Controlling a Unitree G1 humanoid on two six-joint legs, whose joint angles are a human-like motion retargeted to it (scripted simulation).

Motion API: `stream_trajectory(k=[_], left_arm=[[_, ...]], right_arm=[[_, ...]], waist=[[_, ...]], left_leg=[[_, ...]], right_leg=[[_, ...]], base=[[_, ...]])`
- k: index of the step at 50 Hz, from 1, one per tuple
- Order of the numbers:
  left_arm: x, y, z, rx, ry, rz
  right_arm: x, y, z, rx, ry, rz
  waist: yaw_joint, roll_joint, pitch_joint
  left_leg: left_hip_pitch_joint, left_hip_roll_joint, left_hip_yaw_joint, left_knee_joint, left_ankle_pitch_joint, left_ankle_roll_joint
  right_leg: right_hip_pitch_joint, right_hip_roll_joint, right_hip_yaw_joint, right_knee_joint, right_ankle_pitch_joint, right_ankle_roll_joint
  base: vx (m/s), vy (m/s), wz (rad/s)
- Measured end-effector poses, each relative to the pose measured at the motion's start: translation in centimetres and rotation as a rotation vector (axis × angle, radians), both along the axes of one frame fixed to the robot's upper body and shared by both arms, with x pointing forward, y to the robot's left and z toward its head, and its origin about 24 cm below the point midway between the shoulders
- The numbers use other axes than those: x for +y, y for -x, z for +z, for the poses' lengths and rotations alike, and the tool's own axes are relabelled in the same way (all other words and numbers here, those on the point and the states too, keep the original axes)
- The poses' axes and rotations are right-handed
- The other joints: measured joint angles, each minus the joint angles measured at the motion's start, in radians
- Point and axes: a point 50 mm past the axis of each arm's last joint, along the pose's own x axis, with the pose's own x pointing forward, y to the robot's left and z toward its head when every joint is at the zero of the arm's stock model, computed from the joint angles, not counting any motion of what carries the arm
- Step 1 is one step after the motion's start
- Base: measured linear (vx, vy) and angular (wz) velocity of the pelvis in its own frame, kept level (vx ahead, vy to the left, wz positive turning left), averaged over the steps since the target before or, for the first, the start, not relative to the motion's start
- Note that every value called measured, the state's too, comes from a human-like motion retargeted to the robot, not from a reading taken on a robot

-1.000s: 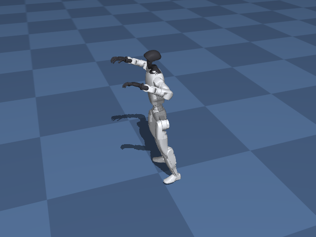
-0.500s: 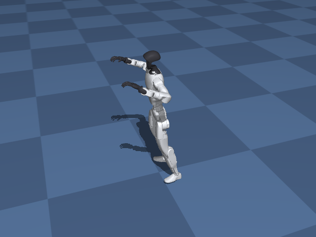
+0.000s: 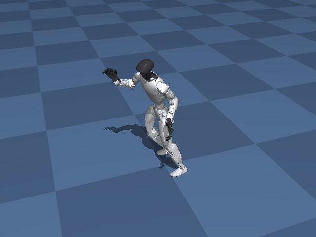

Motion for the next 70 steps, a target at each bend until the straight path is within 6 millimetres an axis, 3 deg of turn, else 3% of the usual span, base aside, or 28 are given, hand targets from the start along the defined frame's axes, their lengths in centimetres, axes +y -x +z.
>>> stream_trajectory(k=[2, 5, 8, 10, 12, 14, 17, 20, 23, 25, 28, 30, 34, 36, 38, 40, 43, 45, 47, 50, 52, 55, 59, 61, 63, 65, 68, 70], left_arm=[[1.5, 0.3, 1.3, -0.012, -0.097, 0.061], [4.5, 0.2, 5.6, -0.076, -0.298, 0.202], [7.5, 0.1, 13.3, -0.254, -0.556, 0.419], [8.1, 0.7, 19.3, -0.427, -0.734, 0.531], [7.0, 1.3, 24.3, -0.598, -0.890, 0.542], [4.9, 1.1, 27.6, -0.714, -1.019, 0.474], [1.5, 0.0, 30.3, -0.802, -1.161, 0.324], [-1.8, -2.3, 31.6, -0.823, -1.261, 0.207], [-4.3, -5.0, 31.1, -0.768, -1.344, 0.187], [-5.2, -6.9, 28.9, -0.660, -1.368, 0.196], [-5.4, -9.0, 21.7, -0.403, -1.270, 0.086], [-5.4, -9.3, 16.0, -0.219, -1.163, -0.039], [-4.0, -6.7, 7.4, 0.103, -1.023, -0.267], [-1.9, -4.2, 5.1, 0.224, -0.968, -0.267], [0.9, -1.1, 4.2, 0.302, -0.895, -0.171], [4.0, 1.7, 4.7, 0.335, -0.843, -0.013], [7.8, 3.7, 8.0, 0.304, -0.907, 0.191], [9.5, 3.5, 11.5, 0.238, -1.016, 0.299], [10.2, 2.0, 16.5, 0.106, -1.141, 0.439], [9.1, 0.6, 26.2, -0.214, -1.263, 0.728], [6.5, 0.7, 32.0, -0.454, -1.312, 0.868], [1.4, 0.8, 36.9, -0.750, -1.391, 0.919], [-3.4, -1.4, 37.7, -0.877, -1.486, 0.763], [-5.1, -3.4, 36.7, -0.876, -1.475, 0.637], [-6.9, -6.1, 35.1, -0.855, -1.421, 0.496], [-8.9, -9.1, 32.9, -0.789, -1.361, 0.346], [-10.5, -11.9, 27.2, -0.640, -1.255, 0.104], [-10.2, -12.2, 22.1, -0.492, -1.170, -0.025]], right_arm=[[-0.2, 0.0, -1.4, 0.026, -0.037, -0.006], [-1.0, -0.2, -4.3, 0.108, -0.147, -0.011], [-2.3, 0.2, -8.8, 0.274, -0.261, -0.054], [-3.6, 1.7, -11.8, 0.410, -0.294, -0.137], [-5.5, 4.0, -13.7, 0.539, -0.280, -0.275], [-7.7, 6.5, -14.2, 0.644, -0.245, -0.443], [-10.2, 9.0, -13.4, 0.703, -0.205, -0.612], [-11.3, 8.9, -11.8, 0.696, -0.135, -0.698], [-11.2, 7.1, -9.6, 0.617, -0.036, -0.723], [-11.1, 5.4, -7.8, 0.510, -0.007, -0.726], [-10.0, 3.4, -3.8, 0.224, -0.069, -0.686], [-8.8, 3.0, -0.5, -0.012, -0.131, -0.640], [-5.6, 3.8, 4.9, -0.331, -0.102, -0.552], [-4.1, 4.1, 6.4, -0.379, -0.020, -0.531], [-2.3, 3.6, 7.0, -0.376, 0.070, -0.493], [-0.1, 2.6, 6.9, -0.346, 0.145, -0.401], [3.9, 0.4, 5.5, -0.255, 0.236, -0.158], [6.5, -1.4, 3.8, -0.163, 0.264, 0.007], [7.9, -3.0, 1.4, -0.042, 0.236, 0.114], [7.3, -3.9, -3.7, 0.189, 0.120, 0.191], [5.9, -3.3, -7.6, 0.365, 0.061, 0.201], [2.8, -0.6, -11.5, 0.587, 0.071, 0.107], [-3.1, 3.1, -12.5, 0.719, 0.109, -0.245], [-5.4, 4.3, -12.2, 0.709, 0.080, -0.414], [-6.9, 5.0, -11.7, 0.654, 0.045, -0.558], [-8.6, 5.3, -10.5, 0.610, 0.065, -0.774], [-8.9, 4.4, -6.6, 0.350, -0.011, -0.763], [-8.3, 4.0, -2.8, 0.097, -0.074, -0.683]], waist=[[-0.006, 0.046, 0.071], [-0.045, 0.116, 0.160], [-0.120, 0.166, 0.177], [-0.191, 0.197, 0.136], [-0.282, 0.239, 0.067], [-0.385, 0.290, 0.000], [-0.557, 0.349, -0.051], [-0.678, 0.360, -0.053], [-0.662, 0.330, -0.049], [-0.606, 0.308, -0.039], [-0.517, 0.268, -0.024], [-0.445, 0.234, -0.026], [-0.229, 0.126, -0.071], [-0.108, 0.062, -0.100], [0.004, 0.001, -0.126], [0.099, -0.039, -0.139], [0.186, -0.024, -0.125], [0.200, 0.017, -0.101], [0.169, 0.056, -0.067], [0.077, 0.084, -0.021], [-0.031, 0.108, -0.026], [-0.236, 0.196, -0.073], [-0.511, 0.318, -0.123], [-0.604, 0.327, -0.132], [-0.644, 0.300, -0.125], [-0.627, 0.243, -0.098], [-0.571, 0.163, -0.059], [-0.518, 0.159, -0.034]], left_leg=[[-0.025, 0.011, -0.030, 0.140, -0.068, 0.045], [-0.038, 0.032, -0.048, 0.311, -0.178, 0.067], [-0.010, 0.056, -0.034, 0.338, -0.224, 0.025], [0.020, 0.072, -0.018, 0.277, -0.196, -0.021], [0.061, 0.088, -0.001, 0.160, -0.105, -0.059], [0.100, 0.104, 0.004, 0.049, 0.039, -0.077], [0.141, 0.124, -0.023, -0.024, 0.286, -0.102], [0.182, 0.128, -0.057, -0.009, 0.457, -0.100], [0.193, 0.114, -0.061, 0.167, 0.440, -0.057], [0.165, 0.104, -0.067, 0.353, 0.357, -0.035], [0.065, 0.100, -0.054, 0.628, 0.261, -0.011], [-0.032, 0.115, -0.012, 0.771, 0.191, 0.014], [-0.225, 0.087, 0.105, 0.800, 0.082, 0.071], [-0.300, 0.033, 0.148, 0.677, 0.085, 0.081], [-0.344, -0.032, 0.179, 0.459, 0.129, 0.075], [-0.344, -0.077, 0.208, 0.183, 0.185, 0.055], [-0.307, -0.090, 0.201, -0.104, 0.214, -0.004], [-0.271, -0.084, 0.146, -0.123, 0.244, -0.006], [-0.246, -0.079, 0.100, 0.028, 0.180, 0.046], [-0.226, -0.088, 0.077, 0.287, -0.020, 0.103], [-0.170, -0.084, 0.056, 0.306, -0.064, 0.075], [-0.048, -0.050, -0.004, 0.176, 0.005, -0.004], [0.076, 0.008, -0.128, -0.006, 0.335, -0.103], [0.156, 0.008, -0.184, -0.089, 0.513, -0.139], [0.264, -0.004, -0.231, -0.149, 0.632, -0.132], [0.354, -0.029, -0.236, -0.097, 0.641, -0.069], [0.278, -0.032, -0.143, 0.359, 0.440, 0.011], [0.160, 0.020, -0.111, 0.680, 0.285, 0.044]], right_leg=[[-0.074, -0.021, 0.084, 0.211, -0.005, -0.015], [-0.182, -0.058, 0.174, 0.447, -0.082, -0.024], [-0.288, -0.130, 0.171, 0.506, -0.151, -0.042], [-0.347, -0.154, 0.144, 0.435, -0.153, -0.036], [-0.370, -0.142, 0.098, 0.253, -0.120, -0.016], [-0.348, -0.097, 0.054, -0.012, -0.064, 0.006], [-0.264, -0.013, 0.071, -0.392, 0.013, 0.045], [-0.183, 0.041, 0.155, -0.531, 0.068, 0.046], [-0.140, 0.071, 0.224, -0.449, 0.013, -0.004], [-0.146, 0.100, 0.284, -0.330, -0.084, -0.032], [-0.141, 0.138, 0.352, -0.179, -0.201, -0.054], [-0.113, 0.141, 0.372, -0.141, -0.250, -0.051], [0.017, 0.090, 0.400, -0.270, -0.185, -0.009], [0.084, 0.057, 0.414, -0.360, -0.064, 0.008], [0.139, 0.027, 0.430, -0.439, 0.101, 0.032], [0.194, 0.016, 0.450, -0.497, 0.262, 0.064], [0.300, 0.045, 0.492, -0.508, 0.391, 0.097], [0.340, 0.059, 0.468, -0.392, 0.391, 0.077], [0.284, 0.014, 0.363, -0.088, 0.288, 0.016], [0.129, -0.075, 0.305, 0.359, 0.103, -0.047], [0.016, -0.036, 0.330, 0.492, 0.032, -0.041], [-0.137, 0.056, 0.293, 0.459, -0.013, -0.031], [-0.214, 0.110, 0.132, 0.009, 0.038, -0.034], [-0.197, 0.112, 0.082, -0.284, 0.060, -0.021], [-0.167, 0.108, 0.079, -0.499, 0.038, -0.002], [-0.126, 0.096, 0.119, -0.577, 0.032, -0.006], [-0.079, 0.060, 0.186, -0.424, 0.062, -0.061], [-0.085, 0.074, 0.205, -0.229, -0.050, -0.083]], base=[[0.25, 0.02, 0.75], [0.32, -0.01, 0.39], [0.47, -0.07, 0.06], [0.64, -0.15, 0.04], [0.76, -0.24, 0.09], [0.85, -0.35, 0.30], [0.93, -0.50, 0.64], [0.93, -0.58, 0.15], [0.89, -0.53, -1.16], [0.90, -0.41, -1.85], [0.95, -0.31, -1.58], [1.01, -0.23, -0.97], [1.10, -0.13, -0.53], [1.18, 0.02, -0.48], [1.24, 0.11, -0.59], [1.28, 0.17, -0.71], [1.30, 0.23, -0.71], [1.28, 0.29, -0.39], [1.22, 0.30, 0.18], [1.19, 0.25, 0.67], [1.23, 0.15, 0.99], [1.29, 0.06, 1.26], [1.36, -0.15, 1.53], [1.41, -0.36, 1.23], [1.42, -0.46, 0.62], [1.39, -0.47, -0.07], [1.32, -0.43, -0.43], [1.29, -0.38, -0.59]])
